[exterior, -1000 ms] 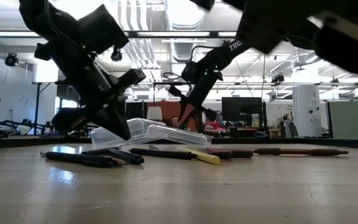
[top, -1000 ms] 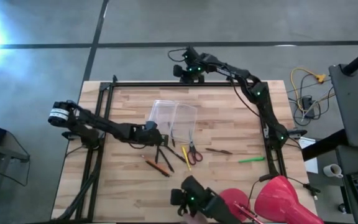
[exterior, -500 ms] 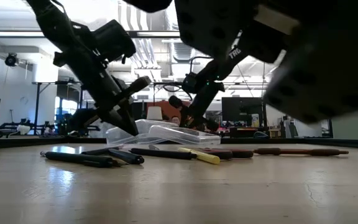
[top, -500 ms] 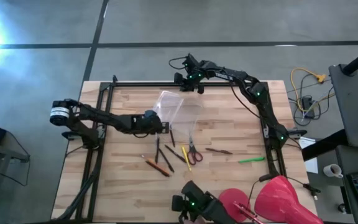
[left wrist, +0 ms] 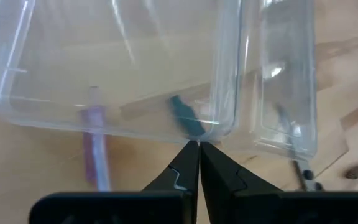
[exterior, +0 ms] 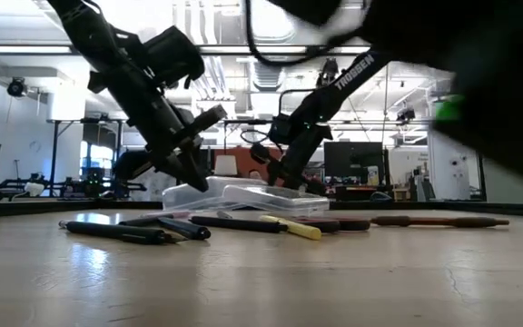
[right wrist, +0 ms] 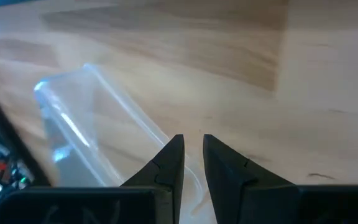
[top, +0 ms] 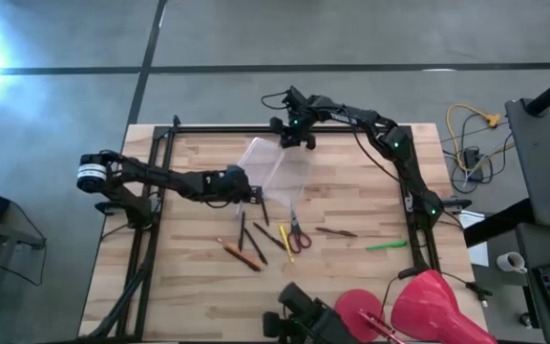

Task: Pick & place school supplies into a supply box
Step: Prepare the transparent supply box

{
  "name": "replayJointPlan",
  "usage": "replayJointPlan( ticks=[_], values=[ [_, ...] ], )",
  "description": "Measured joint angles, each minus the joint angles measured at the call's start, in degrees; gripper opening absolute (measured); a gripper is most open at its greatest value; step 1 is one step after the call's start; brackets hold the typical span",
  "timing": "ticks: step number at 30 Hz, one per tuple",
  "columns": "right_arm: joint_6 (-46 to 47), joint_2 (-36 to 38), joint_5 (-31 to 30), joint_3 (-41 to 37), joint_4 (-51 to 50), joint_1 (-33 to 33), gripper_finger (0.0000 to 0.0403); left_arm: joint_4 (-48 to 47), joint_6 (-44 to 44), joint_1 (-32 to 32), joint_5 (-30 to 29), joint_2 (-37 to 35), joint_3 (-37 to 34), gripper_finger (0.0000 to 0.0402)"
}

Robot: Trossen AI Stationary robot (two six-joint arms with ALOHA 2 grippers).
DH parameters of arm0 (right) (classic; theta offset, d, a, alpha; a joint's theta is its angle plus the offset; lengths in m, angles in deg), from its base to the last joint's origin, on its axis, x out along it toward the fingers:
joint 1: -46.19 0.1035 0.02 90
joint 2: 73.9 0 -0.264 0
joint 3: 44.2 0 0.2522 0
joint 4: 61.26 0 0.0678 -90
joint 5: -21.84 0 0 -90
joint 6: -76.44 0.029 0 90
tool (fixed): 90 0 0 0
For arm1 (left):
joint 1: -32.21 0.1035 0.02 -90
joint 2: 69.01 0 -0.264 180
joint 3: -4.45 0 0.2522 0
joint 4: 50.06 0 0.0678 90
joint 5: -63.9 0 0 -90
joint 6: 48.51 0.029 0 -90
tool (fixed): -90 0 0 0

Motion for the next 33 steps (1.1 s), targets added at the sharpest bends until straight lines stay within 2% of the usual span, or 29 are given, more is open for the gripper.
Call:
replayJointPlan(
  ticks=[8, 19, 23, 26, 30, 33],
  values=[
    [-1.2, 0.0, 8.7, 9.9, -0.6, 0.9, 0.0054, -0.5, 1.2, 0.1, -0.1, 0.1, -0.4, 0.0],
    [-8.8, 0.5, 11.6, 24.0, -10.8, 8.4, 0.0054, -3.3, 2.1, 1.2, -1.2, 0.2, -0.6, 0.0],
    [-9.0, 0.6, 13.7, 24.6, -12.6, 11.2, 0.0054, -9.7, 3.5, 1.4, -3.0, -0.9, -0.1, 0.0],
    [-11.5, 0.3, 12.4, 24.4, -16.2, 13.3, 0.0054, -15.0, 3.8, 1.4, -2.9, -1.7, -0.3, 0.0],
    [-15.8, 0.0, 11.7, 23.9, -20.8, 16.4, 0.0054, -19.5, 5.1, 1.4, -4.2, -5.8, -0.2, 0.0],
    [-17.1, 0.0, 11.2, 22.8, -20.3, 18.4, 0.0054, -24.1, 6.4, 1.3, -4.2, -9.5, -0.3, 0.0]
  ],
)
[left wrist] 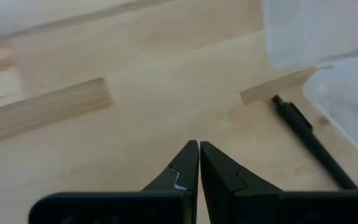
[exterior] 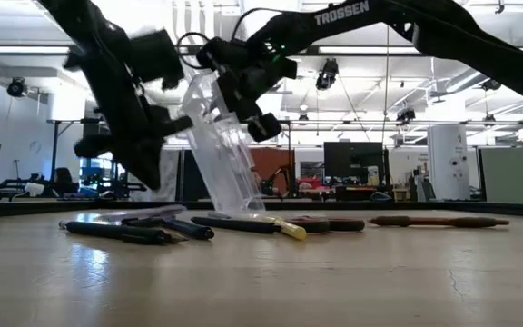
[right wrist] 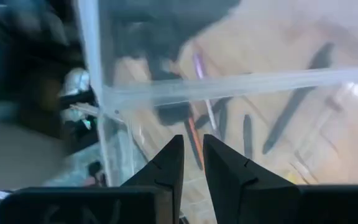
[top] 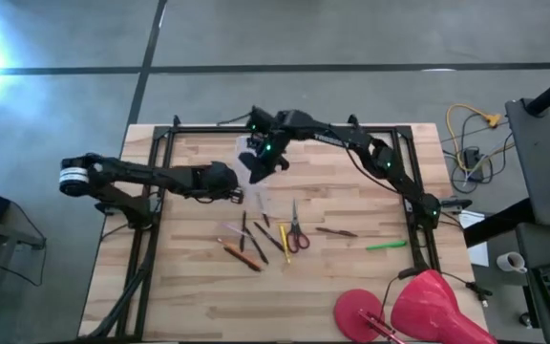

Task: Pick & place school supplies into a supply box
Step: Prepare the transparent supply box

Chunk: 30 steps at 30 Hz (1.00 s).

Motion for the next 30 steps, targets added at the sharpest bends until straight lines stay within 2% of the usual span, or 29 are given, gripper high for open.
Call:
replayJointPlan(
  ticks=[8, 12, 17, 23, 26, 30],
  values=[
    [2.6, 0.0, -3.8, -0.6, 8.8, 2.0, 0.0054, -14.3, -2.2, -0.1, -0.7, -13.7, -0.5, 0.0],
    [2.8, 0.0, -7.8, -2.5, 12.4, 1.2, 0.0054, -16.0, -4.8, -0.1, -0.6, -20.9, -1.2, 0.0],
    [0.8, 0.0, -11.5, -5.0, 11.3, -1.6, 0.0054, -19.7, -7.8, -0.3, -1.5, -27.1, -1.6, 0.0],
    [-11.4, 0.7, -18.8, -5.1, 1.2, -3.5, 0.0054, -23.4, -8.8, -0.6, -1.5, -28.8, -1.6, 0.0],
    [-16.9, 1.3, -25.2, -5.1, -4.0, -3.7, 0.0054, -23.3, -8.9, -1.1, -1.3, -28.7, -1.6, 0.0],
    [-19.1, 1.7, -40.3, -5.1, -7.9, -3.8, 0.0054, -23.0, -10.2, -1.9, 0.8, -27.6, -2.0, 0.0]
  ],
)
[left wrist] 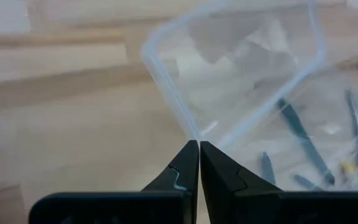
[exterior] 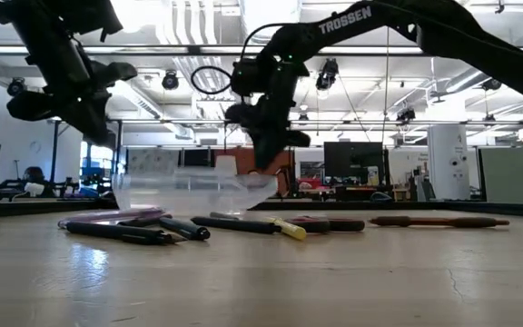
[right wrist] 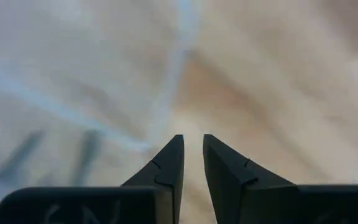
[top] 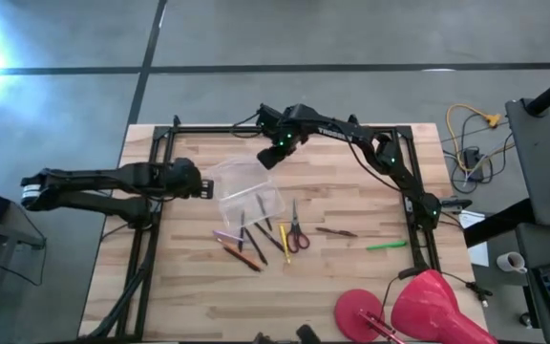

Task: Pick & place school supplies into a supply box
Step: Prepare the transparent supply box

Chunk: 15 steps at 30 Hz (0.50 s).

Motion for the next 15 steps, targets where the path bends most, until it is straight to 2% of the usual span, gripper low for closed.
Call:
replayJointPlan(
  ticks=[1, 3, 10, 15],
  values=[
    [-0.1, 0.0, -2.7, -0.1, -0.3, -0.4, 0.0054, 0.1, -0.8, -0.3, 1.1, 0.6, 0.0, 0.0],
    [0.5, -0.4, -4.4, -0.3, 0.1, -1.6, 0.0054, 0.5, -2.2, -1.5, 2.8, 2.1, -0.2, 0.0],
    [3.0, -3.1, 6.3, -1.8, 3.0, -5.8, 0.0054, 6.8, -8.6, -7.8, 3.6, 10.4, -1.5, 0.0],
    [-1.3, -3.5, 2.2, -1.7, 5.1, -5.0, 0.0054, 15.3, -11.7, -10.1, 3.7, 16.4, -1.3, 0.0]
  ],
)
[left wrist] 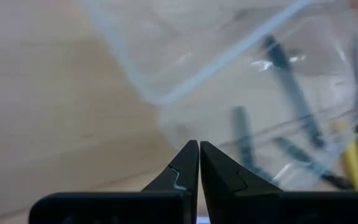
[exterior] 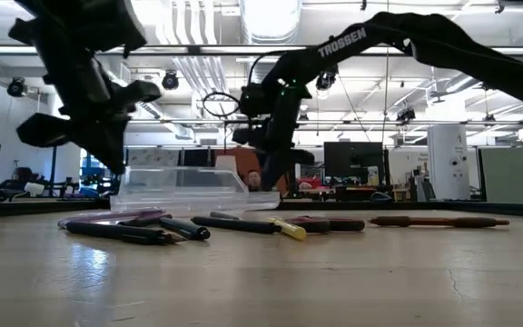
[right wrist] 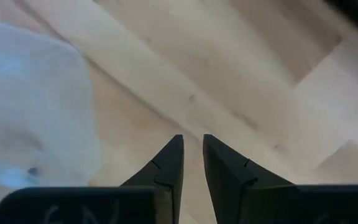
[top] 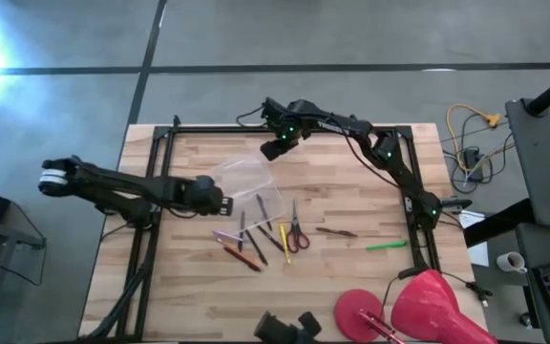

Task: Pick & place school supplies into a supply box
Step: Prepare the transparent supply box

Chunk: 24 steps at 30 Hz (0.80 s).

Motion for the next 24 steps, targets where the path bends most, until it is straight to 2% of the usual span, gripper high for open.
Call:
replayJointPlan(
  ticks=[4, 7, 12, 19, 24],
  values=[
    [0.4, -1.4, 0.7, -0.2, 0.0, -0.1, 0.0054, 5.1, -0.6, -2.1, -0.2, 2.7, 3.0, 0.0],
    [0.5, -1.3, 0.7, 0.0, 0.5, 0.1, 0.0054, 5.9, -0.2, -3.4, -3.5, 4.1, 5.8, 0.0],
    [-0.7, -1.3, 0.9, 0.0, 0.5, 0.1, 0.0054, 11.0, 4.6, -3.7, -4.3, 8.5, 8.6, 0.0],
    [-1.6, -1.3, 1.0, 0.0, -0.3, -0.3, 0.0054, 10.6, 5.4, -4.1, 5.1, 18.1, 8.3, 0.0],
    [-2.7, -1.3, 1.0, 0.0, -1.8, -0.4, 0.0054, 5.1, 5.4, -5.6, 6.8, 20.1, 8.3, 0.0]
  ],
)
